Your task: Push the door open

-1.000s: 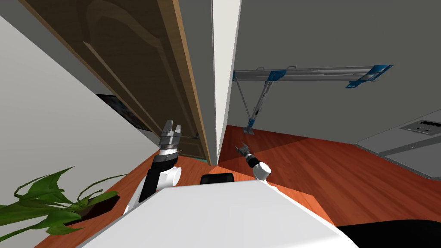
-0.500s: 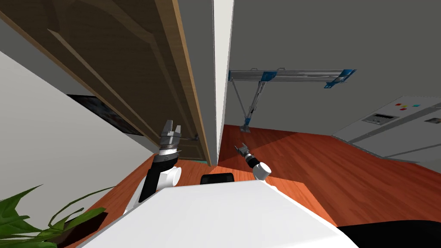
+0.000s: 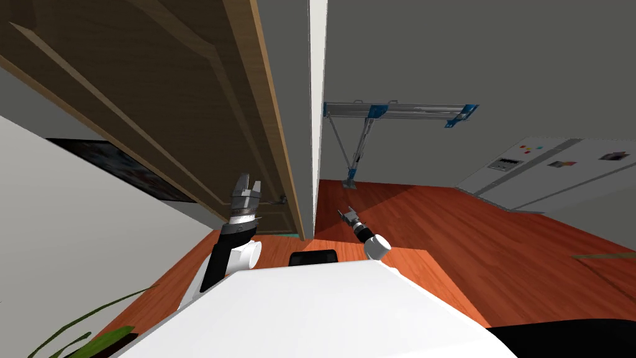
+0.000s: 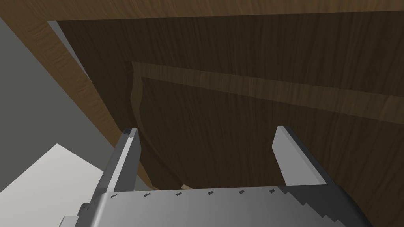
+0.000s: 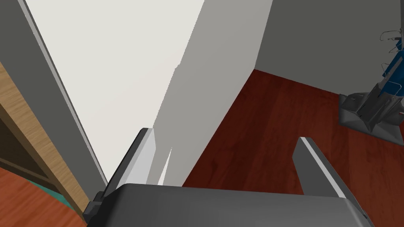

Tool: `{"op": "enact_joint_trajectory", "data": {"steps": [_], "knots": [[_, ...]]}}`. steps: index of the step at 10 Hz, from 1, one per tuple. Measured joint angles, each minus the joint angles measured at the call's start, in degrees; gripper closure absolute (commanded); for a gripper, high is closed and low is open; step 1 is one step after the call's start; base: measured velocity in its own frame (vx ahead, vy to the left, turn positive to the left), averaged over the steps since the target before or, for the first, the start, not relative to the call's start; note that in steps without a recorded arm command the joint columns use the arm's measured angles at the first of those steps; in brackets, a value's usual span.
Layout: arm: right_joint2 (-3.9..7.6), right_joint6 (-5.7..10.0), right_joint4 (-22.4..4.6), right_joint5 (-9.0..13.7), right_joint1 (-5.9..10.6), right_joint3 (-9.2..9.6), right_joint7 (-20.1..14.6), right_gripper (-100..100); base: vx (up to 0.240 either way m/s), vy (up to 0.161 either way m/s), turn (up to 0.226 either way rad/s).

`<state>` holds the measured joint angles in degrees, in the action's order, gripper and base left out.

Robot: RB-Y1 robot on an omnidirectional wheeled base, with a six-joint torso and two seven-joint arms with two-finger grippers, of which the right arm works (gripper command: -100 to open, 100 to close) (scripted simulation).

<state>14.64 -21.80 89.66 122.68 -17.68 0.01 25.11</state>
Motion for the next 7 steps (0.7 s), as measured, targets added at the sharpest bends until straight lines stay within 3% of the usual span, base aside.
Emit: {"op": "enact_joint_trajectory", "data": {"steps": [7], "knots": [[0.38, -2.99, -2.4, 7.9, 0.90, 0.62, 1.5, -100, 0.009, 0.086, -0.161]]}}
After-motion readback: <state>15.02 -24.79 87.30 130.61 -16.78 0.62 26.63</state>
